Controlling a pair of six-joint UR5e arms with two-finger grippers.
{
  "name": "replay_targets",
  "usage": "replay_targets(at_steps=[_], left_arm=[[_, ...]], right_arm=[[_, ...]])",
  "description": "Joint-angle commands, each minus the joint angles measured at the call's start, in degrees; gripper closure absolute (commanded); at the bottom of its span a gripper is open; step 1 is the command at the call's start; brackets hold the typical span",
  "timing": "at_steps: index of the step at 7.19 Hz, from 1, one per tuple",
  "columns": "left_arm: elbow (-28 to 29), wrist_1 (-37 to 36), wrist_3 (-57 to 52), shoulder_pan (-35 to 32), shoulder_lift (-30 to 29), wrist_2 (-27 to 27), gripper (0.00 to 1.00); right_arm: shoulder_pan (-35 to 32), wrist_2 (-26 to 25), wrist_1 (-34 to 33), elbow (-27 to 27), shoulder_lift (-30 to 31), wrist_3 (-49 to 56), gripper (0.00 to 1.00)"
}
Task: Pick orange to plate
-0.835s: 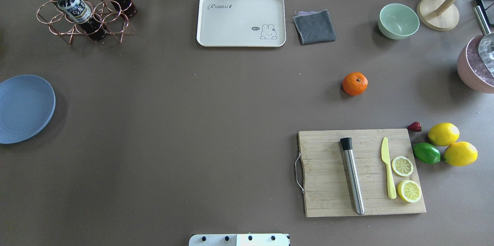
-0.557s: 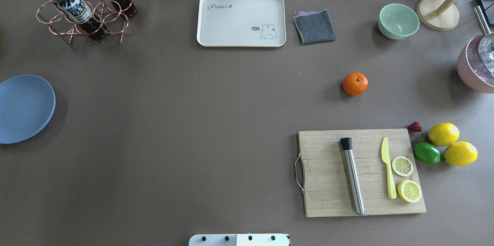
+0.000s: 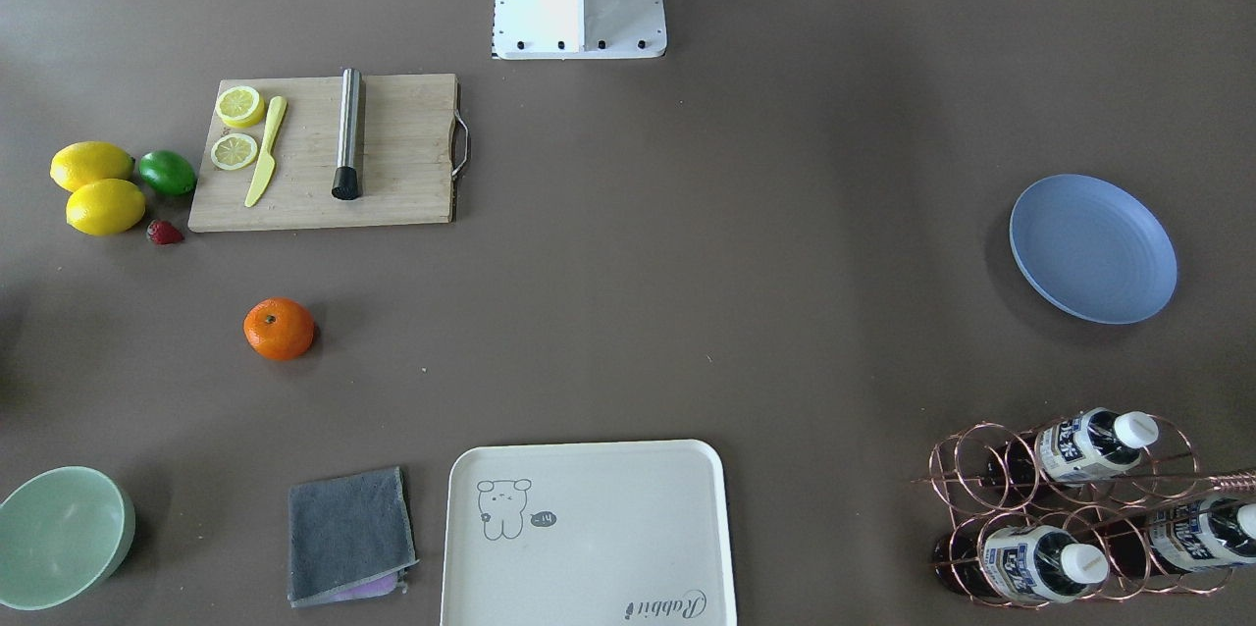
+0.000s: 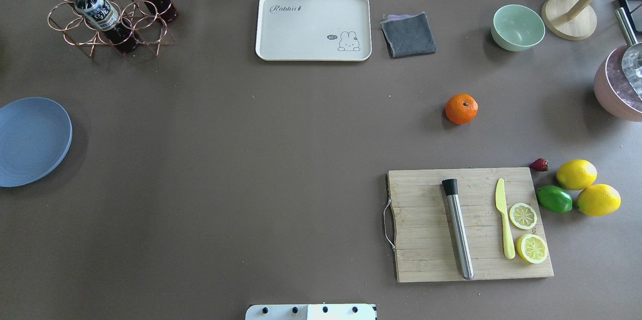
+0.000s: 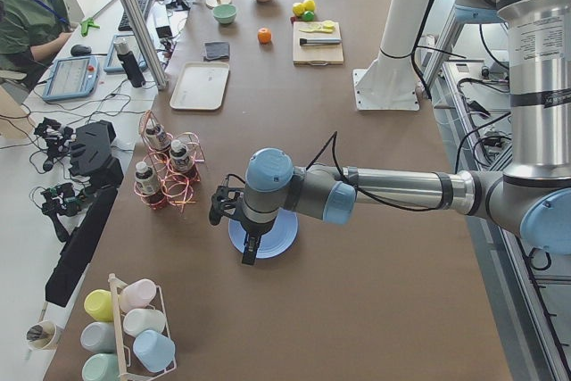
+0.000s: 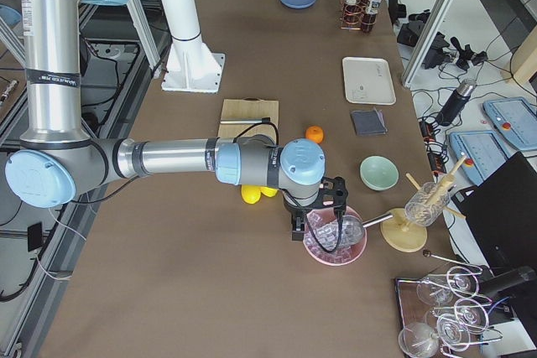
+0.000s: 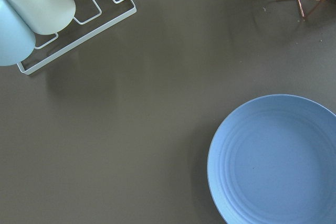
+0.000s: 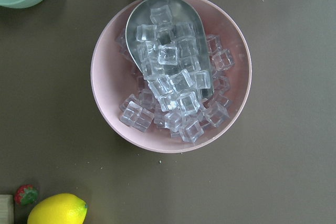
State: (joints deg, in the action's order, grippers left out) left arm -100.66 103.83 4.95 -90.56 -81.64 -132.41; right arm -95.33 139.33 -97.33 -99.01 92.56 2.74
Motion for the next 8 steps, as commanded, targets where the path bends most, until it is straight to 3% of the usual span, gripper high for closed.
replay_targets(at_steps=[1,8], left_arm=[[-0.15,0.58,-0.21,0.04,-0.44,1.18,0.02],[-1.73,1.02,0.23,-0.23,-0.70,-1.71,0.02]], right_arm=[[-0.04,-0.37,0.20,-0.22,0.17,-0.72,0.00],[0.05,1.03,0.29,0.40,-1.41,-1.07,0.00]])
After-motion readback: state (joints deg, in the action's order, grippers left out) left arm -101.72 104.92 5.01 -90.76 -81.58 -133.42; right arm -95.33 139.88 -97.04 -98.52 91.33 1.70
